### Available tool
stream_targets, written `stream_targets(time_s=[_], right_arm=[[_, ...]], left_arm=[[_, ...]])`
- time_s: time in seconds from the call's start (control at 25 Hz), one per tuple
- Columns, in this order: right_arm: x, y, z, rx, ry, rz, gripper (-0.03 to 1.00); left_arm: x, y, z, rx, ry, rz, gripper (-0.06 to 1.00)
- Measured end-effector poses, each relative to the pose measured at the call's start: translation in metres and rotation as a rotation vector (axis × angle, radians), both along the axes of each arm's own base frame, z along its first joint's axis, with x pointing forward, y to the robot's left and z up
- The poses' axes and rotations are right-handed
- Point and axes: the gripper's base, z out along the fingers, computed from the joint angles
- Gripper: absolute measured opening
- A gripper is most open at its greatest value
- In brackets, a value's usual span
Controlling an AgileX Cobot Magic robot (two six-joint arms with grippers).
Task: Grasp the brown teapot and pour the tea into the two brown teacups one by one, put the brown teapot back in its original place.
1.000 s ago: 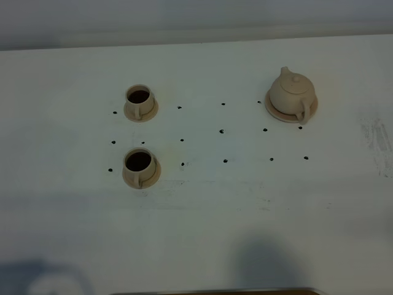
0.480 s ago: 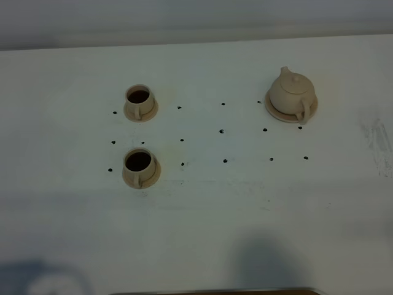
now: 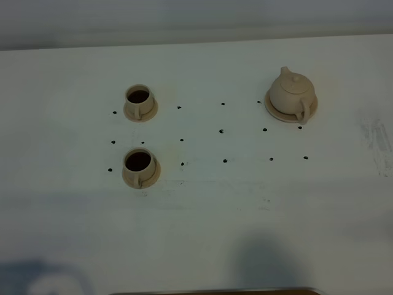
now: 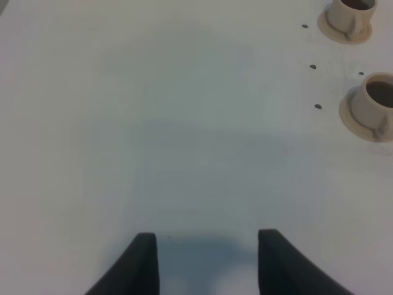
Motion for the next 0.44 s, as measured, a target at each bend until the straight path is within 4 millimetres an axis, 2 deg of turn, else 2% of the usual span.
stream_targets(time_s=[0.44], right_arm=[[0.0,0.0,0.0,0.0,0.0,0.0,0.49]], left_arm=[[0.0,0.0,0.0,0.0,0.0,0.0,0.44]])
